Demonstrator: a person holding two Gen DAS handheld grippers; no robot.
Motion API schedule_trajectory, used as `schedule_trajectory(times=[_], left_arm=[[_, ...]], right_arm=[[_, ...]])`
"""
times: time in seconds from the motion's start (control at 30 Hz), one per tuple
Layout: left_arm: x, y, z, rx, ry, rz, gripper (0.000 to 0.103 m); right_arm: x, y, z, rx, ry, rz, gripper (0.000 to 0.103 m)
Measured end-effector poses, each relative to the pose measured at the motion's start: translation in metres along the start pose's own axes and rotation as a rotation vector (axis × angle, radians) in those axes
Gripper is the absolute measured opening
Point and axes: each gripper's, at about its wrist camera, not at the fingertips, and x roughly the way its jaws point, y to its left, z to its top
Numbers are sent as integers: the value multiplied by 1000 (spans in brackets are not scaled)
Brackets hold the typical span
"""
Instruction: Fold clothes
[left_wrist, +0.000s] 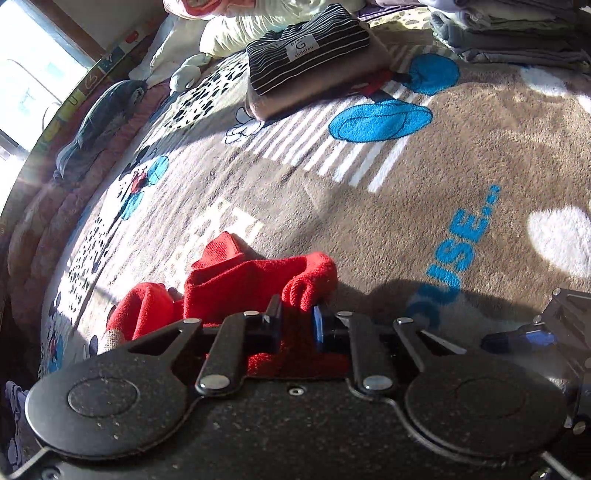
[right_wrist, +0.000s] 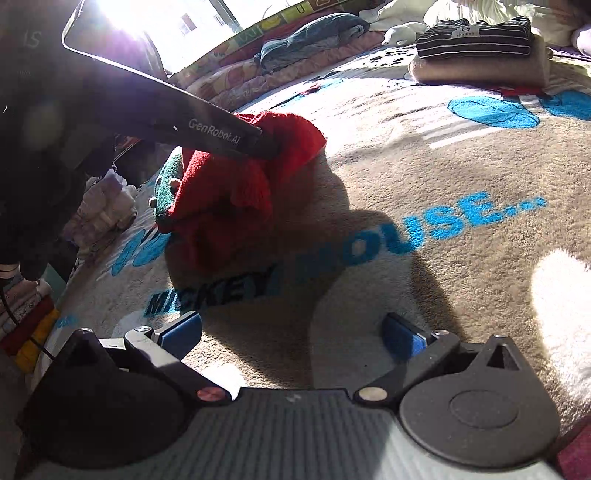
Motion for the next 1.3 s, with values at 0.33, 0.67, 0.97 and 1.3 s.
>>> schedule_trajectory(times=[0.33, 0.67, 0.97, 1.3], left_arm=[[-59, 102, -65, -615, -191, 53, 14], [-81, 154, -216, -1242, -191, 92, 14], [-68, 150, -295, -1432, -98, 51, 14], [-124, 95, -256, -595, -194, 215, 54]], right_arm=[[0, 7, -4, -49, 0, -33, 103], [-2, 11, -9, -93, -16, -42, 103], [-8, 34, -21, -259, -101, -14, 100], [4, 94, -36, -665, -140, -35, 80]])
